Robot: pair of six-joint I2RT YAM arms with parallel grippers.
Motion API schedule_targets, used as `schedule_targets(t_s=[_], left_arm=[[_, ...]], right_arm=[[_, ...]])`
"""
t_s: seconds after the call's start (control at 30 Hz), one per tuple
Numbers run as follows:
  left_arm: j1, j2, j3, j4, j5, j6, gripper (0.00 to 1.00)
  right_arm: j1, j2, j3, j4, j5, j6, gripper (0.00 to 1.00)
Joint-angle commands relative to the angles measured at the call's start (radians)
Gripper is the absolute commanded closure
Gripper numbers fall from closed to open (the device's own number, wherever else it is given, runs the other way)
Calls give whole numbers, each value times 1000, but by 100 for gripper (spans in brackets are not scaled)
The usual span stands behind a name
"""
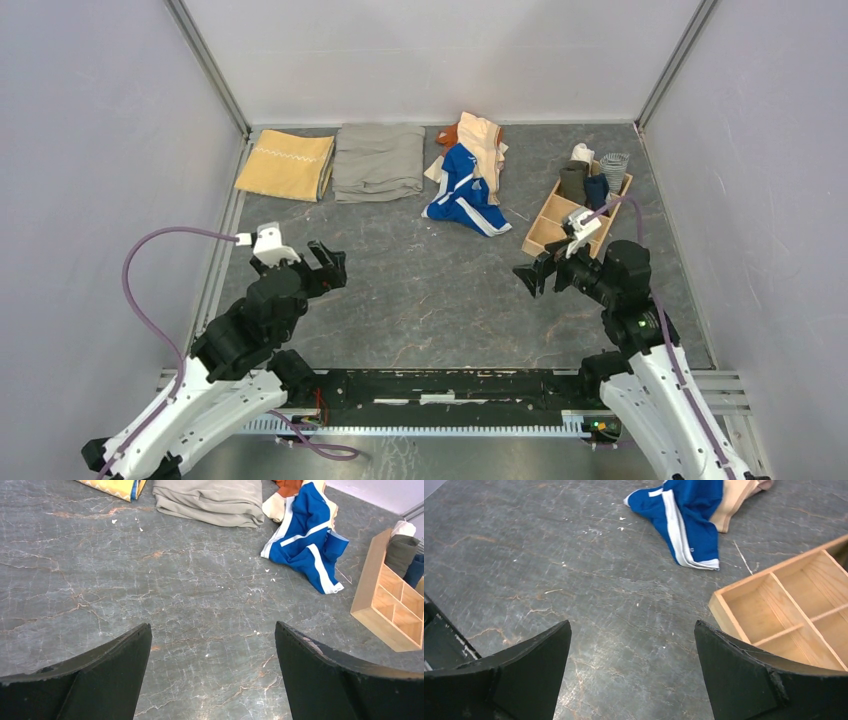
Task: Roll the underwear
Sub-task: Reset both arms
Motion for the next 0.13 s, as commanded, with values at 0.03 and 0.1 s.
schedule_targets(t_s=[0.03, 0.1], left_arm=[[4, 5, 41, 12, -3, 67, 2], [2, 15, 42, 18, 7, 72, 1]], right_arm=[[67, 2, 37, 34, 31, -61, 2], [91, 3, 45, 29, 49, -67, 2]])
